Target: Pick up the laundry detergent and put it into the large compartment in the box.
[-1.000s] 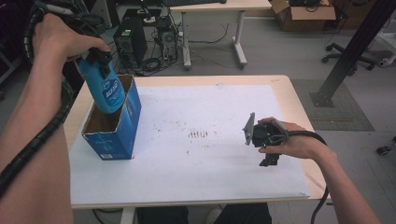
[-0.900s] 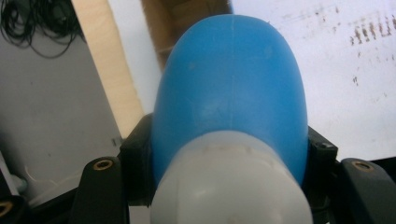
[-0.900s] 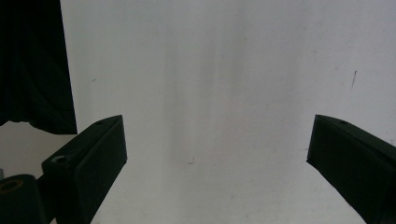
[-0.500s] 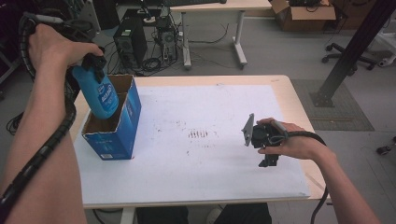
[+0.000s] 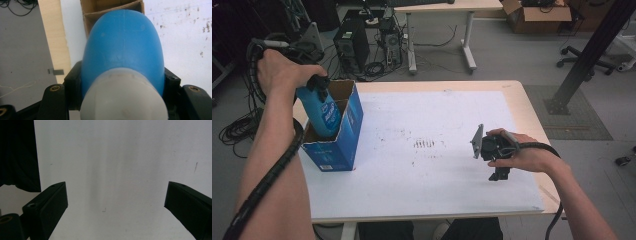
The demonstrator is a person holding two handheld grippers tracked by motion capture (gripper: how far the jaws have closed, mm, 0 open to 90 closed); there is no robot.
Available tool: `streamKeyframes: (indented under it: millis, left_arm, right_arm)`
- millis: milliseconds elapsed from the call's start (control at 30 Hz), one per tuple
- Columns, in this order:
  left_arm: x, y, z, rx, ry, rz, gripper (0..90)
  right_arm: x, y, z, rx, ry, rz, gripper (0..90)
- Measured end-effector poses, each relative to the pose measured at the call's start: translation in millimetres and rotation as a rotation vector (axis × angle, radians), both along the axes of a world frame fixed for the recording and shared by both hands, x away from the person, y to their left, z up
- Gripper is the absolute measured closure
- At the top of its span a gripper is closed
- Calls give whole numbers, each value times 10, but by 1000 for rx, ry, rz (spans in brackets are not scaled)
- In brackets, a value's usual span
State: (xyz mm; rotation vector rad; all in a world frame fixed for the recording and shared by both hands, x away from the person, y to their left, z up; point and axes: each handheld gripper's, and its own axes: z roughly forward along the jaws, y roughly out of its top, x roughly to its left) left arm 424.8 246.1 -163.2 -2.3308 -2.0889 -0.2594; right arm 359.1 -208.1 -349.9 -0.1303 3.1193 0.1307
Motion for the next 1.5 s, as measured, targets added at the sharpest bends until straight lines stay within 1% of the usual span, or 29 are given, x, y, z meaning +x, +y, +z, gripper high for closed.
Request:
streamKeyframes:
  millis: [67, 100, 133, 200, 333, 367, 400, 433, 467, 533, 567, 600, 667, 700, 733, 767, 833, 867, 967, 1167, 1500]
  left_arm:
    - [-2, 18, -70, -9, -10, 8, 381]
    - [-2, 18, -70, -9, -10, 8, 381]
    - [-1, 27, -131, -15, -9, 7, 380]
    - [3, 39, -189, -25, -15, 14, 381]
    - [15, 34, -297, -28, -10, 15, 381]
    - [15, 34, -297, -28, -10, 15, 381]
    - [20, 37, -344, -31, -12, 17, 380]
    - [20, 37, -344, -31, -12, 17, 381]
    - [23, 43, -398, -33, -8, 17, 380]
    - [21, 57, -448, -36, -10, 21, 380]
    - [21, 57, -448, -36, -10, 21, 380]
    - [19, 62, -506, -36, -10, 22, 380]
    - [17, 65, -532, -38, -10, 24, 380]
    - [15, 76, -570, -41, -22, 30, 380]
    - [15, 76, -570, -41, -22, 30, 380]
    - [16, 73, -627, -36, -16, 27, 380]
    - [14, 74, -643, -38, -20, 32, 380]
    - [12, 79, -691, -41, -21, 34, 380]
    - [9, 85, -725, -45, -25, 39, 380]
    - [2, 84, -843, -38, -25, 39, 380]
    - [-5, 84, -936, -42, -39, 45, 380]
  right_arm:
    - [-1, 5, -9, -1, 1, 1, 46]
    - [-1, 5, -9, -1, 1, 1, 46]
    - [0, 9, -13, -3, 1, 1, 46]
    - [-2, 13, -17, -1, 1, 3, 46]
    - [-9, 20, -30, -3, 2, 7, 45]
    - [-9, 20, -30, -3, 2, 7, 45]
    - [-13, 20, -34, -4, 2, 6, 46]
    - [-13, 20, -34, -4, 2, 6, 46]
    - [-15, 19, -37, -3, 2, 7, 45]
    - [-19, 18, -42, -3, 2, 8, 45]
    - [-19, 17, -46, -4, 3, 7, 45]
    - [-19, 17, -50, -4, 3, 7, 45]
    - [-15, 17, -56, -4, 3, 9, 45]
    - [-14, 21, -63, -6, 3, 7, 45]
    - [-14, 21, -63, -6, 3, 7, 45]
    - [-14, 29, -73, -7, 3, 9, 45]
    - [-16, 34, -81, -7, 6, 9, 45]
    - [-17, 38, -90, -8, 7, 8, 45]
    - [-18, 42, -102, -11, 7, 8, 45]
    - [-21, 40, -113, -12, 8, 8, 45]
    - [-23, 56, -139, -12, 11, 11, 45]
